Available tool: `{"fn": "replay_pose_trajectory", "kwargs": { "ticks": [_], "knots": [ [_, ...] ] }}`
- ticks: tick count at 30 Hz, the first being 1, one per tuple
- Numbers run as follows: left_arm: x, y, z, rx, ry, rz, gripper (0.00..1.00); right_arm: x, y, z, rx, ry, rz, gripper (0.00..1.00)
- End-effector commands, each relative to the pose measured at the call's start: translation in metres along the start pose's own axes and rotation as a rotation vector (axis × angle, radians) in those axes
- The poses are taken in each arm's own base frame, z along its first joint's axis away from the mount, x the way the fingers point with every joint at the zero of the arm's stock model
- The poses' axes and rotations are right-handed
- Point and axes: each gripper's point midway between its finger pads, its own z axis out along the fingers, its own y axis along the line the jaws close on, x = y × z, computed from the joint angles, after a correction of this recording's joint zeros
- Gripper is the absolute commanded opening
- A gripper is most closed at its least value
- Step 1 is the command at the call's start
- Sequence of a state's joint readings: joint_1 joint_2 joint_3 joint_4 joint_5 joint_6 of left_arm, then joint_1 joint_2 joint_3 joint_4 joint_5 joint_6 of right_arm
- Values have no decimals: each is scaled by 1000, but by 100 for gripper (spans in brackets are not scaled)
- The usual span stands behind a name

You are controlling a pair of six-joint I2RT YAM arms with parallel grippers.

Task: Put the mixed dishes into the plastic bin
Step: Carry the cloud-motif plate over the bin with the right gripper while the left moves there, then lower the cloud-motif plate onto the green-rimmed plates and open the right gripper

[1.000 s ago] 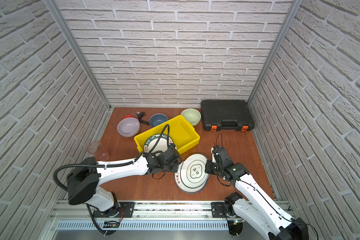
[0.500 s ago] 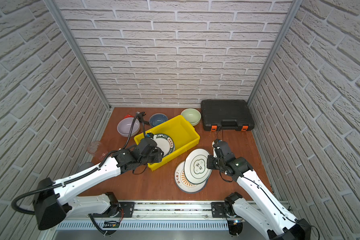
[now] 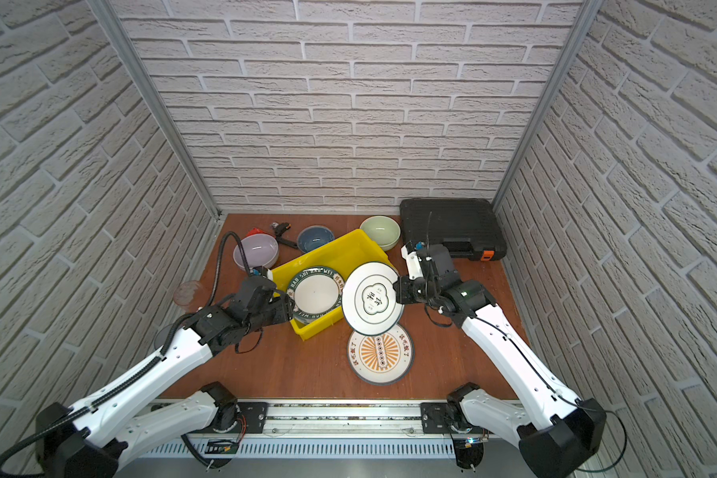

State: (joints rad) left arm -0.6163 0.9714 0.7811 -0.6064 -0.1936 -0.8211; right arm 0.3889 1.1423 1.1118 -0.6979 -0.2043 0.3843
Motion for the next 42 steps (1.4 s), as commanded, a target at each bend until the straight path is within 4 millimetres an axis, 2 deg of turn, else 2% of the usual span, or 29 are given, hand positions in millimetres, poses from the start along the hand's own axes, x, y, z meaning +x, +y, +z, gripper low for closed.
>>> {"fn": "replay_pose_trajectory", "kwargs": {
  "ticks": [1,9,15,22,28,42],
  "knots": [
    [5,7,6,9,20,7,64,-43,38,4,-162,-102,-51,6],
    [-2,8,17,8,32,3,62,-75,53,61,-236,-81,-50,6],
    [-3,11,23,-11,35,6,61,-84,59,102,-266,-56,-31,6],
    [-4,16,38,-30,47,-4,55,-72,71,145,-260,31,-64,7],
    [-10,11,38,-24,54,-5,52,-62,73,171,-269,74,-45,6],
    [-10,7,46,-19,76,-2,50,-40,80,210,-310,164,-12,9]
  ]
}}
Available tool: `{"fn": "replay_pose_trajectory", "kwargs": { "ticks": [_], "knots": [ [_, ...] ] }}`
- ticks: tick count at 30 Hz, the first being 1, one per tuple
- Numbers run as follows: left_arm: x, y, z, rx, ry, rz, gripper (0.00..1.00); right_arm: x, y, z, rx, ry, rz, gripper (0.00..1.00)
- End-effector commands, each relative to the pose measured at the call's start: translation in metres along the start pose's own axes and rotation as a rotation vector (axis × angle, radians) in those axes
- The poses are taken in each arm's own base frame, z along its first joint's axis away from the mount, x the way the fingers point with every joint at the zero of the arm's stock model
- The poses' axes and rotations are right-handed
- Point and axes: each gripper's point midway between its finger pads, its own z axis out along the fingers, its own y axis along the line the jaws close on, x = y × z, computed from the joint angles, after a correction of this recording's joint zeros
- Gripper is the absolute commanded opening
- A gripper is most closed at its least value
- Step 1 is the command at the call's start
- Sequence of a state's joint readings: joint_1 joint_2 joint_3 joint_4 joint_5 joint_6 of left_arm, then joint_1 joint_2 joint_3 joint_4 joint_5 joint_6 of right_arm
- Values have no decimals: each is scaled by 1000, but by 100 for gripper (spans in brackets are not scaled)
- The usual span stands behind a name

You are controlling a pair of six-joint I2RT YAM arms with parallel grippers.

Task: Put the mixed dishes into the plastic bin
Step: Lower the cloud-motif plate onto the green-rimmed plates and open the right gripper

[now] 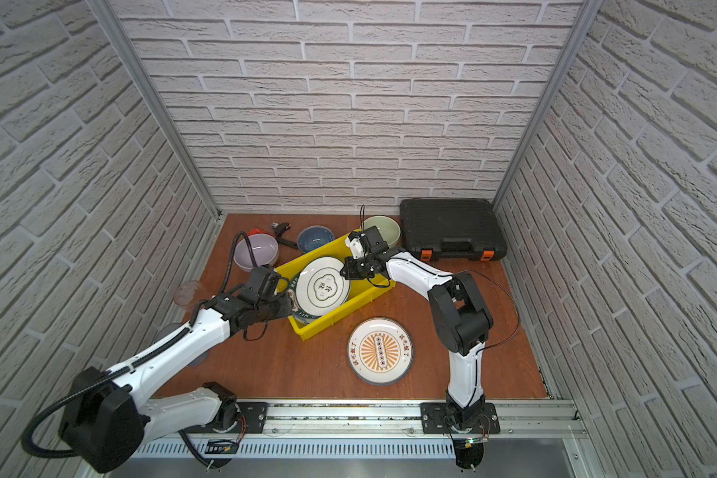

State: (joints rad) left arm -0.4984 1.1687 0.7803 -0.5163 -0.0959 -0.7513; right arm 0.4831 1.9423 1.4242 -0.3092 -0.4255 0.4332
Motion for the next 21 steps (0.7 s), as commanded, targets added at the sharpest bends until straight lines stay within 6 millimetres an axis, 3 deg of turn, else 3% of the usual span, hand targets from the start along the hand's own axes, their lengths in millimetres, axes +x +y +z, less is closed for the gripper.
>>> {"fn": "replay_pose_trajectory", "kwargs": {
  "ticks": [1,7,9,21],
  "knots": [
    [-12,-8,-4,29,-35,8,50,-18,31,-1,-97,-46,-35,9],
    [-12,-6,-3,25,-33,5,50,-16,35,8,-122,-41,-20,11],
    [-11,-6,-2,23,-29,5,49,-9,26,21,-110,-16,-4,11],
    [-11,-5,1,20,-21,2,48,-1,16,37,-49,14,6,20]
  ]
}}
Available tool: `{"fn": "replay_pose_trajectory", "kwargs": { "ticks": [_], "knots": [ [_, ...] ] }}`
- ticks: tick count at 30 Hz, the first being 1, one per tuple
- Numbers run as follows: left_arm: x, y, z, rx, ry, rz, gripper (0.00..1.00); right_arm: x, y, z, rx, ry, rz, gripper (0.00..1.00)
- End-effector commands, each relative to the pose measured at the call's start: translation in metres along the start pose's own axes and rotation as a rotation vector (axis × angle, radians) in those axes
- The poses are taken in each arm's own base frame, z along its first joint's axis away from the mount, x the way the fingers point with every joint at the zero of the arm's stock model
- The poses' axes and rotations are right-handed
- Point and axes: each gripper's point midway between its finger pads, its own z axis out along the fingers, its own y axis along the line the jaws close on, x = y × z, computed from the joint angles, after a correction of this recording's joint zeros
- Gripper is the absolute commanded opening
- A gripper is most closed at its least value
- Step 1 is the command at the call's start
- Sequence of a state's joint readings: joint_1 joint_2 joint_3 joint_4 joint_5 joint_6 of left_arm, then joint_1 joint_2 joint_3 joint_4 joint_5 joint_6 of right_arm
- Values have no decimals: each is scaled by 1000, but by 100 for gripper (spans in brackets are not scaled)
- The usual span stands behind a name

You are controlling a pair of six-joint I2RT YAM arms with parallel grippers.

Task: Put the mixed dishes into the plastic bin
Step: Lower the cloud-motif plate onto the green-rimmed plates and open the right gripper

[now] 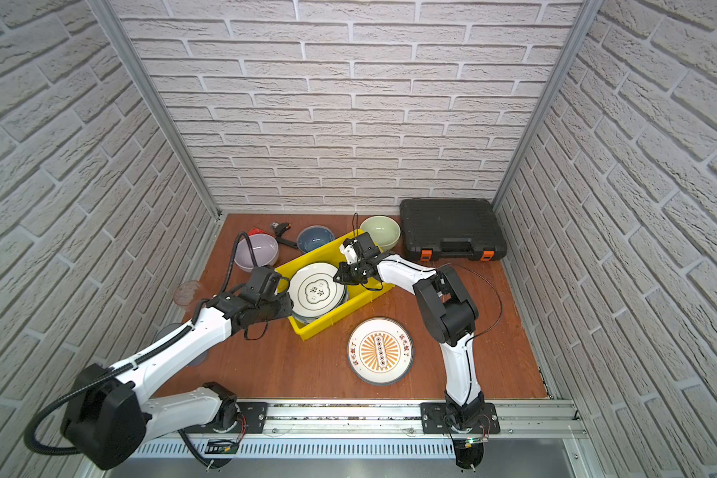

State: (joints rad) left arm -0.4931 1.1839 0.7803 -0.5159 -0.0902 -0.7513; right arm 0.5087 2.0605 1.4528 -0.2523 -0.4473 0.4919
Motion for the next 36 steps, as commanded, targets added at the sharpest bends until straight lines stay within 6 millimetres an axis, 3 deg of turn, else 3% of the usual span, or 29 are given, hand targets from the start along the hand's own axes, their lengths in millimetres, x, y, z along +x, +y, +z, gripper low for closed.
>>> {"fn": "replay_pose_trajectory", "kwargs": {
  "ticks": [1,8,20,30,36],
  "knots": [
    [-12,-7,-2,25,-33,6,48,-12,22,-4,-19,-34,-49,21],
    [-11,-8,-2,35,-30,8,48,-13,13,-8,72,-42,-58,37],
    [-10,-8,-1,44,-34,6,48,-2,7,-9,154,-16,-88,44],
    [-10,-9,0,48,-30,11,47,-10,7,-22,252,-53,-146,64],
    [-10,-9,-1,48,-32,10,47,-12,8,-23,297,-54,-178,67]
  ]
}}
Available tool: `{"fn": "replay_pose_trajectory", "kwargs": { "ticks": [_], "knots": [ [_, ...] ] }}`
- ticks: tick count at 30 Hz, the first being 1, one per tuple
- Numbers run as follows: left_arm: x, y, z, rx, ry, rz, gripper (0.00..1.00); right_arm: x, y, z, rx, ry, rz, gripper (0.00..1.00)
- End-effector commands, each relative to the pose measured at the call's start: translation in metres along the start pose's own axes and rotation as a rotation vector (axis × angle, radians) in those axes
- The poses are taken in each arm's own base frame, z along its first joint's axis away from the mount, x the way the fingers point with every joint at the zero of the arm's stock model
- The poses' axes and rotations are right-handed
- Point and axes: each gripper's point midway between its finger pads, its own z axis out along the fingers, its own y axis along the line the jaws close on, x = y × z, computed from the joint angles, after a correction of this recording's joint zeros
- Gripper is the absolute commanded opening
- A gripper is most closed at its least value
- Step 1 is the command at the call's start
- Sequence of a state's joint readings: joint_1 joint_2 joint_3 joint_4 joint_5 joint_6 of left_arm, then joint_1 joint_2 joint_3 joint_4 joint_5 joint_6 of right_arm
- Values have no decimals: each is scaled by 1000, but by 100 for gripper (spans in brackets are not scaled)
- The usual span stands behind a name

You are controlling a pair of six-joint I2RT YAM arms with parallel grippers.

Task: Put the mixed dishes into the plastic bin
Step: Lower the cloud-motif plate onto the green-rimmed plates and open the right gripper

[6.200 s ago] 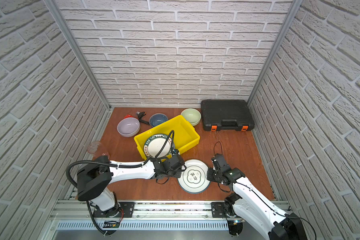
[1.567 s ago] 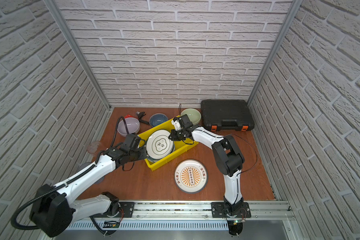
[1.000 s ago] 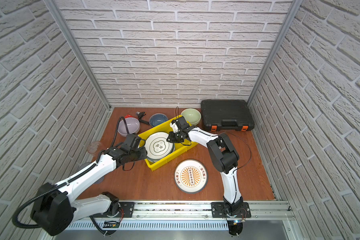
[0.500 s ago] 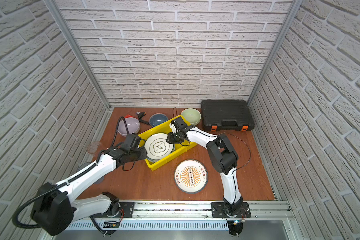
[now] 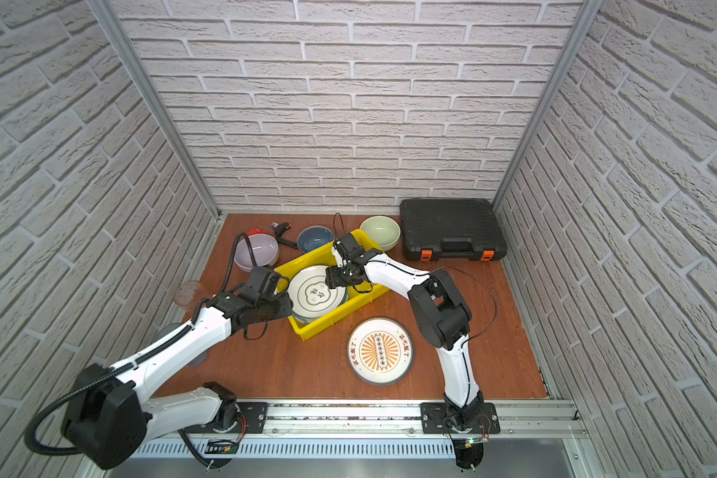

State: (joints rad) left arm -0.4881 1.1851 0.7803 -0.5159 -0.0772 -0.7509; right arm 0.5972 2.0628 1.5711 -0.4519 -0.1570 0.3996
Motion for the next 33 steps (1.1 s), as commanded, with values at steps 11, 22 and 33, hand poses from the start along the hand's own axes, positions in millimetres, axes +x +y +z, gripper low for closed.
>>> {"fn": "replay_pose_trajectory", "kwargs": {
  "ticks": [11,22,33],
  "knots": [
    [-11,-7,-3,39,-40,12,47,-12,-1,-12,93,-29,-71,67],
    [-13,-8,0,44,-33,16,46,-1,-4,9,153,57,-117,71],
    [-16,-11,2,51,-26,23,46,11,9,20,80,108,-119,74]
  ]
}}
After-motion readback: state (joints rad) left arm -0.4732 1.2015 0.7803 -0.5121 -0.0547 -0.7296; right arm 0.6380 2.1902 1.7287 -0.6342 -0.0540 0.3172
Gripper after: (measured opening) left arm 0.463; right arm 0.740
